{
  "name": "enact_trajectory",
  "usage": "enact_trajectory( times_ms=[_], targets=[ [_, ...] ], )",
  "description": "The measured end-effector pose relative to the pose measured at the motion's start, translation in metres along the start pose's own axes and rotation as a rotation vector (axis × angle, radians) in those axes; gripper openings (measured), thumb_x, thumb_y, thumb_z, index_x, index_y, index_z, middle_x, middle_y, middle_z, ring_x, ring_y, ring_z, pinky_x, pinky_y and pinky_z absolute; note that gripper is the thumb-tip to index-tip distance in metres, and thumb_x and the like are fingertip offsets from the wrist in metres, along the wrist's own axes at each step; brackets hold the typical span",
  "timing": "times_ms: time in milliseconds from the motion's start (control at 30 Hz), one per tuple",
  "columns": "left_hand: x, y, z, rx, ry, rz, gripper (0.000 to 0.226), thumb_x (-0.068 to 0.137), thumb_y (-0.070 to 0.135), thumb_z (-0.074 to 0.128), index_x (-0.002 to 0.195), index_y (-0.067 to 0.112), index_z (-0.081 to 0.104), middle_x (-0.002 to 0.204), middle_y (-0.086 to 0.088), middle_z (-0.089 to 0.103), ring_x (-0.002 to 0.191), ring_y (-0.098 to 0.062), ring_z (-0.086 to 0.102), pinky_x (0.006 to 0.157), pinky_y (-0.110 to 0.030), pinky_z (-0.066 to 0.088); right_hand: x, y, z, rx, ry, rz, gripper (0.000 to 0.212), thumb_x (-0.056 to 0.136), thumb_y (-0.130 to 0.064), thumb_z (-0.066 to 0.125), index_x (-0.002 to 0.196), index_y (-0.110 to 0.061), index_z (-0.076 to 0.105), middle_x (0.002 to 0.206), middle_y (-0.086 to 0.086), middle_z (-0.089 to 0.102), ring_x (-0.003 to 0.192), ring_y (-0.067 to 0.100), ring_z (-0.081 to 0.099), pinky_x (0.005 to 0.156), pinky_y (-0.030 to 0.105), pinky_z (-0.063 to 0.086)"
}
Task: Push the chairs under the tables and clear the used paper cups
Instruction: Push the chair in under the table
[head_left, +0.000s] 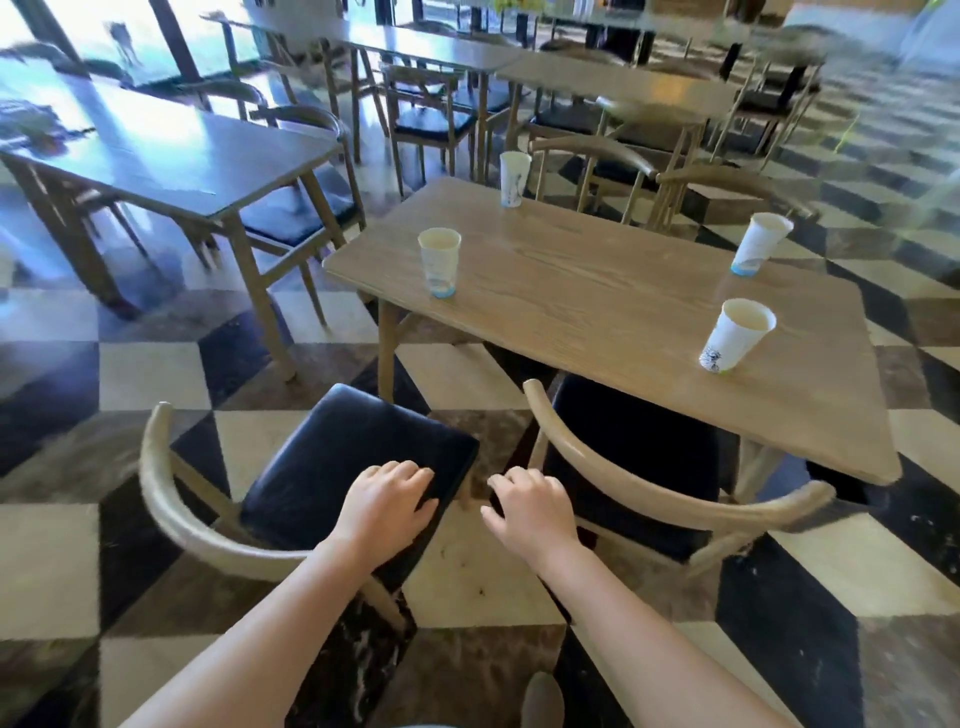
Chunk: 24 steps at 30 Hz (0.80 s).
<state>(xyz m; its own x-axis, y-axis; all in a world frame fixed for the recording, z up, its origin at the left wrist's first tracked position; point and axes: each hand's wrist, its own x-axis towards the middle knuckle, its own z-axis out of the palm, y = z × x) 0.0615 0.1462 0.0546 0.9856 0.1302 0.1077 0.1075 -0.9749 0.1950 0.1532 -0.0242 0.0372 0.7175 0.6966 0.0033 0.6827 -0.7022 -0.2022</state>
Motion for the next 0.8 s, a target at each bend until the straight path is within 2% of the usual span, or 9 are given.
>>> enact_trajectory(
  times_ms=[167,367,500,633,800],
  targets=[
    [-0.070,-0.072,-0.018,0.022,-0.057,-0.010,0.034,0.076,0.034,0.072,0.103,0.014,0.066,0.092,-0.003,0.072,0.086,-0.022,0.067,0.076,-0.038,0.054,-0.009,-0.092,0.028,0.044,-0.018,0.047,0.036,0.092,-0.039,0.049,0.119,-0.017,0.055,0.116,0.005,0.060,0.107,0.024,0.052,0.092,0.038,0.042],
    [-0.128,-0.140,-0.047,0.026,-0.114,-0.043,0.026,0.071,0.020,0.074,0.093,0.007,0.067,0.082,-0.009,0.071,0.079,-0.031,0.066,0.071,-0.039,0.054,-0.006,-0.181,0.045,0.053,-0.060,0.042,0.036,0.091,-0.040,0.048,0.121,-0.019,0.053,0.115,0.002,0.059,0.109,0.023,0.051,0.091,0.036,0.041],
    [-0.134,-0.178,-0.051,0.018,-0.103,-0.029,0.027,0.070,0.017,0.071,0.094,0.006,0.067,0.084,-0.009,0.071,0.082,-0.030,0.065,0.074,-0.037,0.055,0.010,-0.214,0.054,0.043,-0.096,0.041,0.035,0.091,-0.041,0.047,0.119,-0.020,0.054,0.116,0.001,0.058,0.109,0.022,0.050,0.093,0.036,0.039],
    [-0.121,-0.215,-0.042,0.025,-0.102,-0.001,0.034,0.068,0.022,0.074,0.098,0.008,0.068,0.092,-0.008,0.071,0.090,-0.027,0.066,0.078,-0.036,0.054,0.032,-0.238,0.074,0.050,-0.089,0.041,0.039,0.089,-0.043,0.049,0.122,-0.023,0.053,0.118,-0.002,0.058,0.109,0.019,0.051,0.089,0.035,0.039],
    [-0.098,-0.265,-0.033,0.044,-0.154,0.054,0.042,0.071,0.032,0.075,0.106,0.012,0.065,0.101,-0.005,0.069,0.099,-0.024,0.063,0.087,-0.038,0.052,0.055,-0.252,0.112,0.110,-0.193,0.022,0.052,0.088,-0.049,0.049,0.132,-0.022,0.046,0.130,0.000,0.052,0.119,0.019,0.044,0.099,0.035,0.036]
  ],
)
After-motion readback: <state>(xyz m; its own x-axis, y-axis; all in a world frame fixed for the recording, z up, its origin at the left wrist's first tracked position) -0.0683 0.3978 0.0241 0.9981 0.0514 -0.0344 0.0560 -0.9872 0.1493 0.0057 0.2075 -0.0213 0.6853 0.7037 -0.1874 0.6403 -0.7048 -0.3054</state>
